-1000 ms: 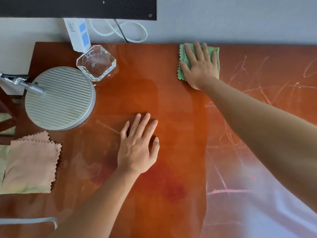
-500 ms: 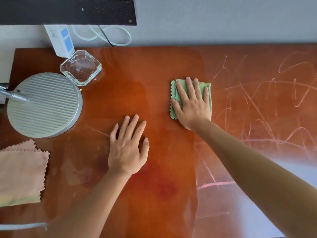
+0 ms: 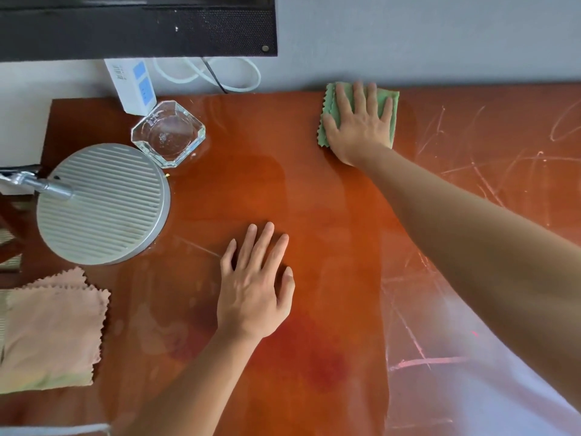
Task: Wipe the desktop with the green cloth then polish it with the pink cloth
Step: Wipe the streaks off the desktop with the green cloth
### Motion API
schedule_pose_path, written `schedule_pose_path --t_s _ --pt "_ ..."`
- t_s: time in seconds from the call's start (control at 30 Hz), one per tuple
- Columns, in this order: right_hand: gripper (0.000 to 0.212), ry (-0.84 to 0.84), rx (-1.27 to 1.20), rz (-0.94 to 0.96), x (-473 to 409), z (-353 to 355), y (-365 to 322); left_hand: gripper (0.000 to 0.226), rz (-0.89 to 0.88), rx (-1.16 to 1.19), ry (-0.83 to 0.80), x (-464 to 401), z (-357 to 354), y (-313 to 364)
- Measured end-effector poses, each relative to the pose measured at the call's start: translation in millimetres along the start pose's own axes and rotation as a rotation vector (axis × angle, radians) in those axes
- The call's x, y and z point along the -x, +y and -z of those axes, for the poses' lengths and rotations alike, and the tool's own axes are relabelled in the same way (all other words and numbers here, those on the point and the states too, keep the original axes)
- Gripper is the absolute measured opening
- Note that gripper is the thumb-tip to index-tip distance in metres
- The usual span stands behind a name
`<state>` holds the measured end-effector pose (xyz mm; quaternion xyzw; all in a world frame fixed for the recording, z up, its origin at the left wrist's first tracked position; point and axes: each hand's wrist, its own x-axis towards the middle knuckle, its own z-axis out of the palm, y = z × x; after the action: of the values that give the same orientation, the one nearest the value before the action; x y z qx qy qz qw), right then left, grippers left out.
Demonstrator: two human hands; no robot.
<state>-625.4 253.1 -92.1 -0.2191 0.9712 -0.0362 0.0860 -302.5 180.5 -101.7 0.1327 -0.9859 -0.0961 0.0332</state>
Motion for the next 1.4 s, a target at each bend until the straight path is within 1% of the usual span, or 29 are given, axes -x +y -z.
schedule_pose_path --t_s 0.13,0.27,0.53,0.67,0.77,0.93,1.1,1.23,1.33,1.4 --pt "0.070 -0.012 0.011 0.082 -2 -1 -23 0.053 0.001 -0.001 0.004 0 0 0" --pt "0.070 -0.040 0.019 0.140 -4 6 -5 0.053 0.005 0.004 0.007 0 1 0" --pt "0.070 -0.042 0.007 -0.004 -4 13 68 0.054 0.017 0.010 0.001 -1 5 3" --pt "0.069 -0.027 0.012 -0.046 4 14 93 0.055 0.022 0.005 -0.003 -1 6 4" --pt "0.070 -0.024 0.009 -0.071 19 11 96 0.054 0.027 0.009 -0.007 -2 7 4" --pt "0.070 -0.016 0.016 -0.074 76 4 91 0.054 0.040 0.000 -0.036 -1 9 6" --pt "0.069 -0.029 0.025 -0.080 112 -2 79 0.055 0.036 -0.003 -0.018 -1 7 5" --pt "0.070 -0.010 0.046 -0.075 113 -5 80 0.055 0.026 0.012 0.009 -2 6 6" --pt "0.072 -0.048 0.036 -0.029 89 1 84 0.054 0.023 0.009 0.010 -1 6 5" --pt "0.073 -0.040 0.022 -0.041 65 5 85 0.053 0.020 0.005 0.022 0 5 5"
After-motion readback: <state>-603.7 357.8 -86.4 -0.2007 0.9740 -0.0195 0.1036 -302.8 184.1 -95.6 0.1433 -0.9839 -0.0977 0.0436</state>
